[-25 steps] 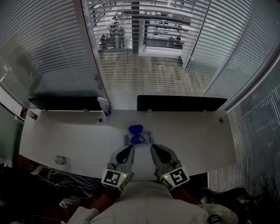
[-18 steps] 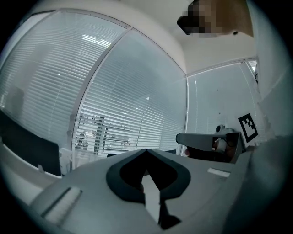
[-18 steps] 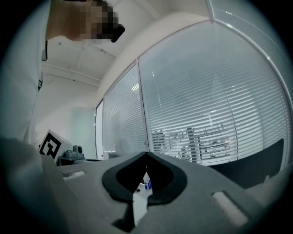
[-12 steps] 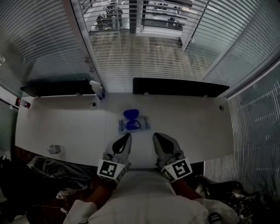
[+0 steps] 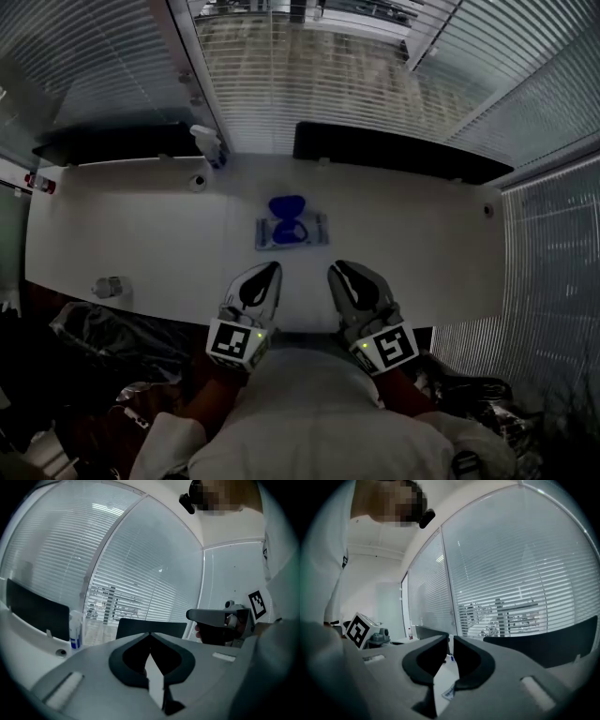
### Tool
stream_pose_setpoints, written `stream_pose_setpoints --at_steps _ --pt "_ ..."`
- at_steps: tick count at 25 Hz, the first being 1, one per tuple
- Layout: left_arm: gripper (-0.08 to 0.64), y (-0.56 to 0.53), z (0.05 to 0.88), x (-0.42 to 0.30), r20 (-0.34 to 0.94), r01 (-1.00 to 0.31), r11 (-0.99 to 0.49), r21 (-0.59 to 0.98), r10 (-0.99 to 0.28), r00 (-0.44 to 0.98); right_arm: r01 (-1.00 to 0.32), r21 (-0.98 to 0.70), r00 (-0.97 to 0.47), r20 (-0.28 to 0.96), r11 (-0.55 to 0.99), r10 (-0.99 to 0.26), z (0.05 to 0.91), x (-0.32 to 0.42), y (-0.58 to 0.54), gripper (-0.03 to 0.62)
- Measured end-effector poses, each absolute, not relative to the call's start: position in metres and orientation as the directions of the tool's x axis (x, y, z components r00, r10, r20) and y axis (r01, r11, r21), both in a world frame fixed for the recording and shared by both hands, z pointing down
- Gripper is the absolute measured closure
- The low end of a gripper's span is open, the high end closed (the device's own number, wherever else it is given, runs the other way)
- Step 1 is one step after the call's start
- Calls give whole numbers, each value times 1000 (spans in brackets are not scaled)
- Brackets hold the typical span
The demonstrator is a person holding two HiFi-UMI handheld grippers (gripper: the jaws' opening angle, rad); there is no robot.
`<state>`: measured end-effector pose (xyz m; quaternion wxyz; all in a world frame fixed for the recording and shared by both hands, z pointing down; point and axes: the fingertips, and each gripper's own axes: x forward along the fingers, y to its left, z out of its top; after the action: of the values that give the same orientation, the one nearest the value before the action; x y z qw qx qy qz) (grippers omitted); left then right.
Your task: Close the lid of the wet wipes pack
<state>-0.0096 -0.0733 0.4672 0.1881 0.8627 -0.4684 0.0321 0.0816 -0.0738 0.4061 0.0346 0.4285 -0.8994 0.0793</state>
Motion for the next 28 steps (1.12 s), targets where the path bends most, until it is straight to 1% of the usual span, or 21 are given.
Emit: stream_pose_setpoints --at_steps 4,9,12,15,19,24,28 --pt "558 -83 480 -17 238 -827 -481 292 -801 550 -758 -106 -651 157 643 -742 419 74 -85 552" --pt "558 -97 500 -29 322 -850 -445 280 -791 520 -726 -85 -683 204 682 -702 444 61 -99 551" --pt "558 -103 524 -35 341 -853 -458 251 -783 521 -717 -95 -691 231 691 -685 463 57 -112 551" --pt "558 -109 553 -41 383 -863 -446 239 -773 505 -710 -87 -690 286 699 -665 490 52 -123 534" --pt "558 -113 597 -42 459 -868 -441 229 -737 496 -699 -64 -687 338 712 -644 516 50 -140 523" --pt "558 -115 652 -40 570 -866 -436 243 -658 491 -672 -49 -682 428 739 -593 556 49 -163 523" --pt "558 -123 683 -39 613 -870 -426 249 -626 482 -650 -34 -669 500 759 -550 595 50 -184 523"
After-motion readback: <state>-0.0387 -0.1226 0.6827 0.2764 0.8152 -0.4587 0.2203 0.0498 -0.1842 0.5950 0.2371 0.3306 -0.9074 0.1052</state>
